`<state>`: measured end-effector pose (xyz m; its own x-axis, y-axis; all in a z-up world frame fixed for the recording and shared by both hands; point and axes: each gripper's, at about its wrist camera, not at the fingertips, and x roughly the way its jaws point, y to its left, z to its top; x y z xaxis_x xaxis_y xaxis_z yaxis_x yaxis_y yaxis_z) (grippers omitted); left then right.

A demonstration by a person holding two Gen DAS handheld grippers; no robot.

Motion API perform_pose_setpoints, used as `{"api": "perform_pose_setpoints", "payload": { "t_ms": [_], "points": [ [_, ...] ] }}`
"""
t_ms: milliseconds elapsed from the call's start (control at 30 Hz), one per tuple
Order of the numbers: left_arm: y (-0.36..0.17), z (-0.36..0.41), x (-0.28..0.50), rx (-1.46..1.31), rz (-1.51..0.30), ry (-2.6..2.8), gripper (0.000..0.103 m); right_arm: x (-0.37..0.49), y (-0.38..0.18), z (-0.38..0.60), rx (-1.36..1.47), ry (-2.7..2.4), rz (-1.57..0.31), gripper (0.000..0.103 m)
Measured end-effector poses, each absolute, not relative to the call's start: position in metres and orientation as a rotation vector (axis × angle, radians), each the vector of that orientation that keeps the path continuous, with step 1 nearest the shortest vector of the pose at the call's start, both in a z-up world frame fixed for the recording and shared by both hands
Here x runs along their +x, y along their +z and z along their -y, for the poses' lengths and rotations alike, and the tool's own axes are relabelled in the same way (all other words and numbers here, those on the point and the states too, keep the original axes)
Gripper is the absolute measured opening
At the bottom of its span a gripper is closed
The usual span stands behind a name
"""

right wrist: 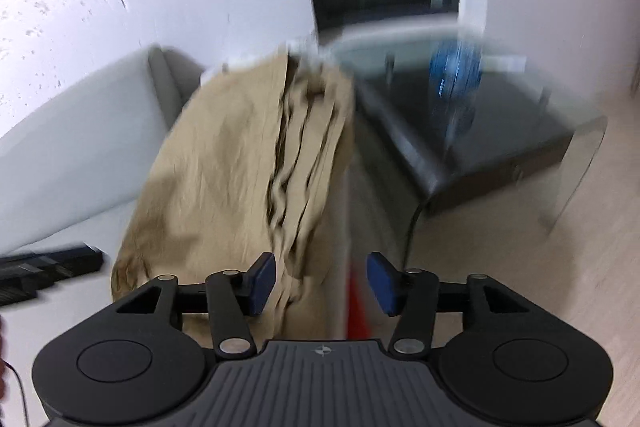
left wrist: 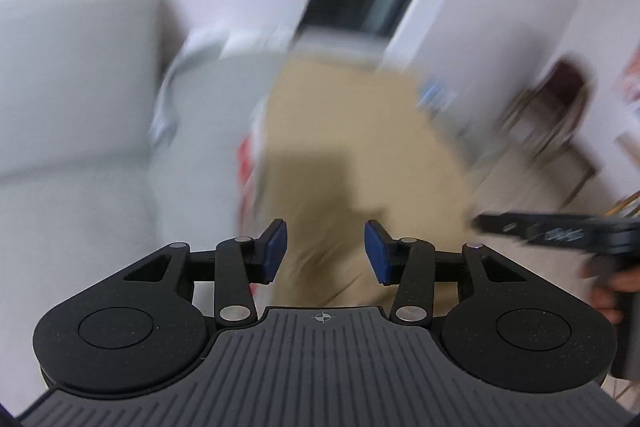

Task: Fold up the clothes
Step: 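Carry the pants with both grippers onto the stack of red and white clothes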

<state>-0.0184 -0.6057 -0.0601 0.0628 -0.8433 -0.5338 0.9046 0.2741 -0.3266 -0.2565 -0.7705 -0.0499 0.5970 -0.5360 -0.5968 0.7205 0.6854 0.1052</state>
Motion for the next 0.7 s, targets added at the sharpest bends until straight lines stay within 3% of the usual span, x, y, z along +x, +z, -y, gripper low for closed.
{"api": "perform_pose_setpoints", "payload": {
  "t_ms": [33,67,100,133,367,567,633,667,700],
  "points": [
    [-0.056,0.612,-0.024,0.117,-0.677,-1.343,0.029,-0.248,-0.05,0.772,0.325,-0.725,-0.551,0.039],
    [-0.055,0.619,-0.028,0.138,-0.655,-1.349,0.013,-0.24,-0.049,0.773,0.295,-0.703,-0.538,0.022],
    [-0.059,0.631,-0.032,0.171,-0.651,-1.34,0.008,-0.232,-0.049,0.774,0.265,-0.681,-0.525,0.011],
    [-0.069,0.648,-0.034,0.213,-0.664,-1.316,0.006,-0.219,-0.052,0.776,0.23,-0.667,-0.532,0.011],
    [-0.105,0.708,-0.046,0.344,-0.66,-1.298,0.005,-0.145,-0.077,0.816,0.057,-0.7,-0.53,0.01],
    [-0.116,0.727,-0.056,0.429,-0.672,-1.335,0.008,-0.131,-0.109,0.862,0.121,-0.872,-0.778,0.011],
    [-0.107,0.719,-0.053,0.395,-0.695,-1.346,0.009,-0.152,-0.093,0.855,0.183,-0.859,-0.707,0.011],
    [-0.102,0.713,-0.053,0.377,-0.699,-1.353,0.015,-0.163,-0.085,0.851,0.214,-0.852,-0.672,0.012],
    [-0.096,0.704,-0.053,0.358,-0.692,-1.358,0.018,-0.173,-0.077,0.847,0.245,-0.845,-0.636,0.018]
  ]
}}
